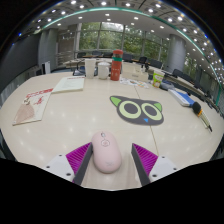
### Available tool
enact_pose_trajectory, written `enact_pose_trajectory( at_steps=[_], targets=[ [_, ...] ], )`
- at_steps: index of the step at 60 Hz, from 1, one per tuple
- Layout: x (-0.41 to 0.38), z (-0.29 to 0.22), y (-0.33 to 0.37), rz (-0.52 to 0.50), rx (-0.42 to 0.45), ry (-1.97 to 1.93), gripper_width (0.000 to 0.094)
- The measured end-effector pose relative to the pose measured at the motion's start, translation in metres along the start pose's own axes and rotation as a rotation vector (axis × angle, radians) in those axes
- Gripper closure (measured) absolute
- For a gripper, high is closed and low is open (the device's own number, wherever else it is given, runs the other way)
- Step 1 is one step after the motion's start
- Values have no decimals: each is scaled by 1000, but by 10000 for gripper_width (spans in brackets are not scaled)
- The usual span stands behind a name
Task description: Arrange mouse
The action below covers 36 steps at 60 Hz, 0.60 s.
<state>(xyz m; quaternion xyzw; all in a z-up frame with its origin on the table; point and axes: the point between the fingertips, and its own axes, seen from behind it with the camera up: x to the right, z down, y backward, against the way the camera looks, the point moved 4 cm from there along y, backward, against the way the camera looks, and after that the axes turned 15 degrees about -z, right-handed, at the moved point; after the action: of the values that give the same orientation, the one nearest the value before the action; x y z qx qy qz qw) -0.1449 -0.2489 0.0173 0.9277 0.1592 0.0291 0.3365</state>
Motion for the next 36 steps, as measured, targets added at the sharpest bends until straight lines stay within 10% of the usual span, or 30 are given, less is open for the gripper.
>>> enact_pose_trajectory(
  at_steps=[10, 36],
  targets=[
    [-8, -4, -14, -73, 1, -38, 439],
    [-14, -48, 3, -92, 33, -11, 611]
  ],
)
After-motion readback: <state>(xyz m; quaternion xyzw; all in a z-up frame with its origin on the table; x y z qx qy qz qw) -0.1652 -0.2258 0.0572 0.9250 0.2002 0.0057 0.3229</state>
